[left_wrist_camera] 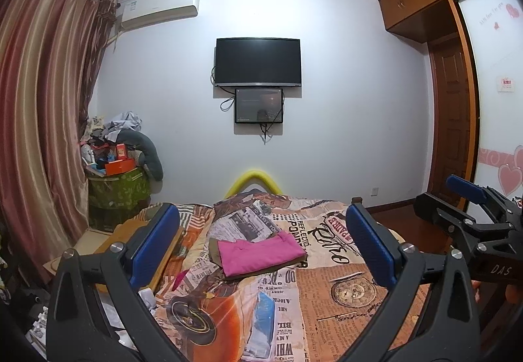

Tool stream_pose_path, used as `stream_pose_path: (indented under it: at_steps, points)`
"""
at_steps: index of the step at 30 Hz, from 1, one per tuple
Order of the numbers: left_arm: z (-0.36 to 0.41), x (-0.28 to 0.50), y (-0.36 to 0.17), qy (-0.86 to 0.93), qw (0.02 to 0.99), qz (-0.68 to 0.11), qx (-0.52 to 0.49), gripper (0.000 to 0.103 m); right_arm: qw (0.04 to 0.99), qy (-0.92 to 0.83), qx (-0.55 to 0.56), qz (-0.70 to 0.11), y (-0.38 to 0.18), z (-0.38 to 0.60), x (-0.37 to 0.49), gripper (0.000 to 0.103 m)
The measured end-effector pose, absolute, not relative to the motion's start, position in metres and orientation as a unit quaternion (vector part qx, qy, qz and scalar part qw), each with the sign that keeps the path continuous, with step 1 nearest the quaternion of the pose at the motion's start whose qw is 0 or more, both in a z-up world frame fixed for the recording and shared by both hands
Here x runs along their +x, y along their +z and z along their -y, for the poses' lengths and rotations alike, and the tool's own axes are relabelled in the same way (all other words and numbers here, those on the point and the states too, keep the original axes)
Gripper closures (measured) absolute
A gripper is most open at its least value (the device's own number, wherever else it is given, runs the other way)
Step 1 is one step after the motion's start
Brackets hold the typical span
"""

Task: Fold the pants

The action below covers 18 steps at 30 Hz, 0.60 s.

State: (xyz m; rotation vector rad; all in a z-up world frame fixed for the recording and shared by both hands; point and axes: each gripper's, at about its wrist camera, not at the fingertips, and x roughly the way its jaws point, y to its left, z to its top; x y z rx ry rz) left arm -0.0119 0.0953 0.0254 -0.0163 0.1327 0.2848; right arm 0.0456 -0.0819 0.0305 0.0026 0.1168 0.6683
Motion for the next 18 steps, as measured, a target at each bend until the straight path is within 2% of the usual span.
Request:
stream_pose_path:
  at_steps: [18]
  points:
    - [-0.0974,-0.0104,0.0249,0.135,0.989,-0.067,-0.01,0.0,0.944,0.326,0.004,-0.06,0.0291,0.0823,0.0479,0.0]
